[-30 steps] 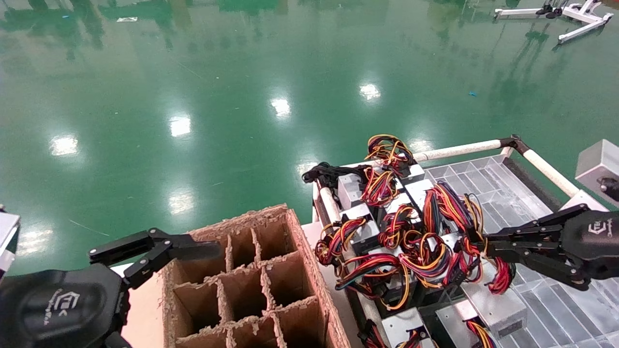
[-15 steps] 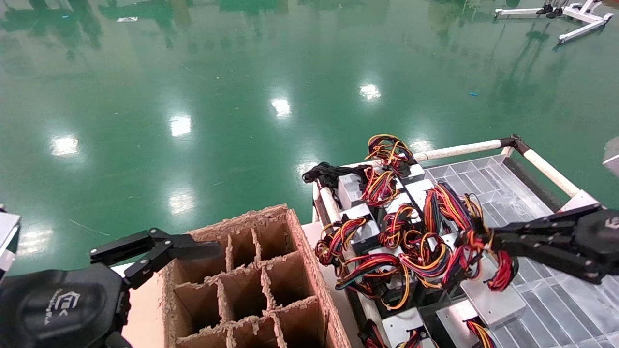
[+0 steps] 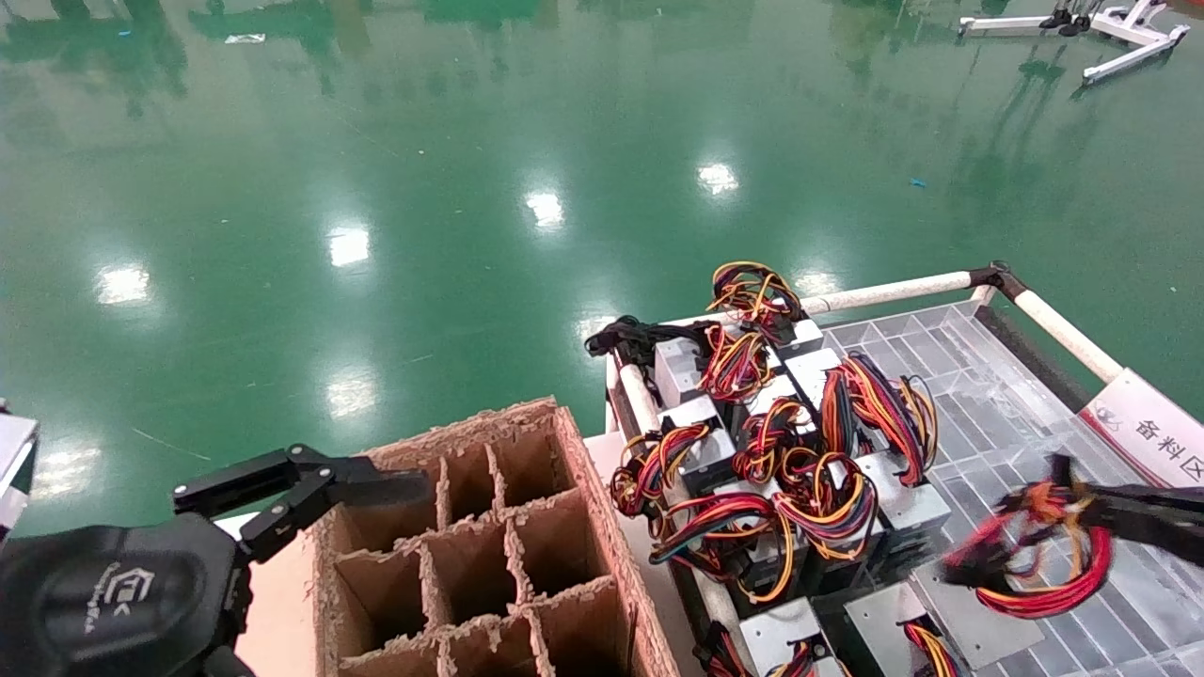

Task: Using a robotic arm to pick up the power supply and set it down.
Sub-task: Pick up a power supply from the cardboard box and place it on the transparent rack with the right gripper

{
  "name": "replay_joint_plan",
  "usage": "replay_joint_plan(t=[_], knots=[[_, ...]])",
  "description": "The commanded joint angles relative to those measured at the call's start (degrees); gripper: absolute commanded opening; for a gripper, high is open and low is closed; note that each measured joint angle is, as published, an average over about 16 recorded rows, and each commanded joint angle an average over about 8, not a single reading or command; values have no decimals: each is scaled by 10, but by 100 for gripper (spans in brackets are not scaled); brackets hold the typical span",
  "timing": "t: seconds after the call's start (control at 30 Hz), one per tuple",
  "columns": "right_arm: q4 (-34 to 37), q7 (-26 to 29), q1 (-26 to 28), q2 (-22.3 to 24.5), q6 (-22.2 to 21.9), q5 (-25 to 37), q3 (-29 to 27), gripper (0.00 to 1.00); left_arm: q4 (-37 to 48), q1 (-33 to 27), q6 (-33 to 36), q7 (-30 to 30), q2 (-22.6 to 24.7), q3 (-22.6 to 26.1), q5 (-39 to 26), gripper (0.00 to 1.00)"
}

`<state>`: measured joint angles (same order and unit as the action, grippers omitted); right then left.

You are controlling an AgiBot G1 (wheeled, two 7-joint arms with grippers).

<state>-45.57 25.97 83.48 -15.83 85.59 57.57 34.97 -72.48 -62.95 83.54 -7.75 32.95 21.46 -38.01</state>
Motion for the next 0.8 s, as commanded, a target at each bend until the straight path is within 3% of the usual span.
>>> replay_joint_plan(t=[0.03, 0.4, 0.8], knots=[[23, -29, -18, 11, 0, -14, -3, 0, 0, 0, 0, 0, 0, 0, 0, 100], [61, -90, 30, -9, -23, 22, -12, 0, 0, 0, 0, 0, 0, 0, 0, 100], [44, -56, 80, -22, 5, 76, 5, 0, 0, 0, 0, 0, 0, 0, 0, 100]])
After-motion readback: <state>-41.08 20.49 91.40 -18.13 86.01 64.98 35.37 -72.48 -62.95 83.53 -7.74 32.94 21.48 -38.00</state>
